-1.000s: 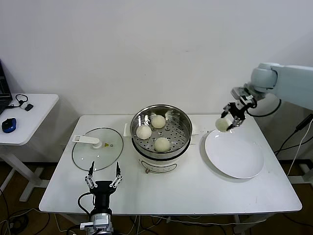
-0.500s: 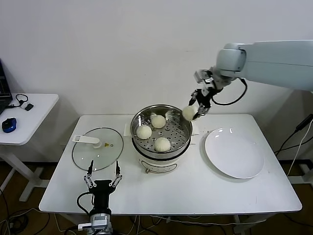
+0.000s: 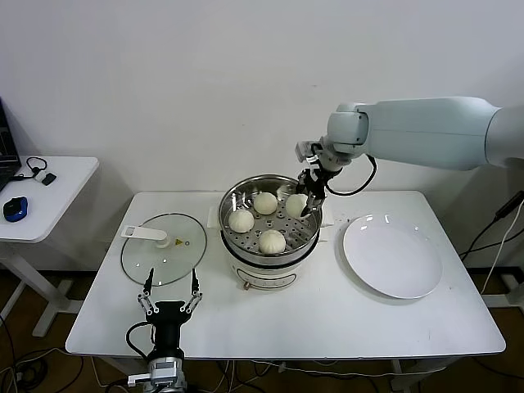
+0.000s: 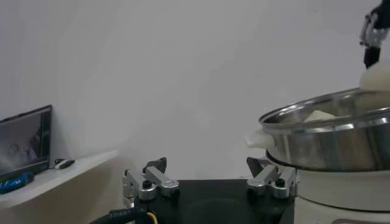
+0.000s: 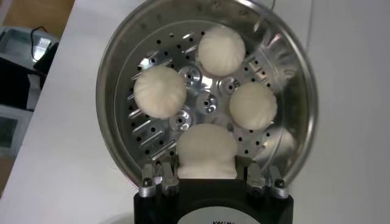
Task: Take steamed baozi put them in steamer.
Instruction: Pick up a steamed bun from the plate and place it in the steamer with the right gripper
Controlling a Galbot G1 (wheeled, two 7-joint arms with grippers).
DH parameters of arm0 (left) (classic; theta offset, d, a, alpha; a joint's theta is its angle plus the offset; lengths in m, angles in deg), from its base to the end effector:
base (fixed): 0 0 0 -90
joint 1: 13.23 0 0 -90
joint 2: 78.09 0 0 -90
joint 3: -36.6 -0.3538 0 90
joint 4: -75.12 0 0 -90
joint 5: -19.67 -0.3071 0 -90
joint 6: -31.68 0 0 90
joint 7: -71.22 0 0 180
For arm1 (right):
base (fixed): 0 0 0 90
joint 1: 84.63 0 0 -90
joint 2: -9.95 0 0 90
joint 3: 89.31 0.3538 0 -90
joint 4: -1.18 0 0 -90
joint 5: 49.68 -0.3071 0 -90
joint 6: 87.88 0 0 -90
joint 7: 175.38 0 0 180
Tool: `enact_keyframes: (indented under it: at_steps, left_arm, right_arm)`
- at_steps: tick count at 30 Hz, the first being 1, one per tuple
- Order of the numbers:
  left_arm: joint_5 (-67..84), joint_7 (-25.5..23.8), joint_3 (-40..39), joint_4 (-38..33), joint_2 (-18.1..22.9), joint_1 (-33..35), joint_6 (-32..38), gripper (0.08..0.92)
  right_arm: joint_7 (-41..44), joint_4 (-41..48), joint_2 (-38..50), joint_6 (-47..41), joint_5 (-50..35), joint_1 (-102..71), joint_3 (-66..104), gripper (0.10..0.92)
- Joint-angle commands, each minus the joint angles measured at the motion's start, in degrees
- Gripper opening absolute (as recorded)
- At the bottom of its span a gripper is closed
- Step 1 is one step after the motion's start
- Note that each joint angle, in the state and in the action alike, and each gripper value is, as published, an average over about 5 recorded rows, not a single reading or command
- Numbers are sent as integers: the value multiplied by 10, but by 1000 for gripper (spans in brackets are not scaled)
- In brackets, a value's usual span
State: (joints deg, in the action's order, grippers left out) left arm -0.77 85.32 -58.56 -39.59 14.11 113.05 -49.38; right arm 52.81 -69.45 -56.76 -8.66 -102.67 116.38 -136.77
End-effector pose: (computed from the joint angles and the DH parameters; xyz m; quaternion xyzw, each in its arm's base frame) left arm 0.0913 -0.0337 -0.3452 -0.0650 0.9888 0.1345 0.0005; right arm 0.5395 -0.0002 -0.0215 0.5501 -0.5422 0.5326 0.3461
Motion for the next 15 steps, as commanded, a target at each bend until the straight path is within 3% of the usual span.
enact_keyframes:
  at_steps: [1,15]
  left_arm:
    - [3,0,3,3,28,-3,0,823]
    - [6,1,4,6,28,-9,-2,823]
  right_arm:
    - [-11,34,-16,-12,26,-71,18,618]
    - [-19,59,-20,-10,39,-95,29,638]
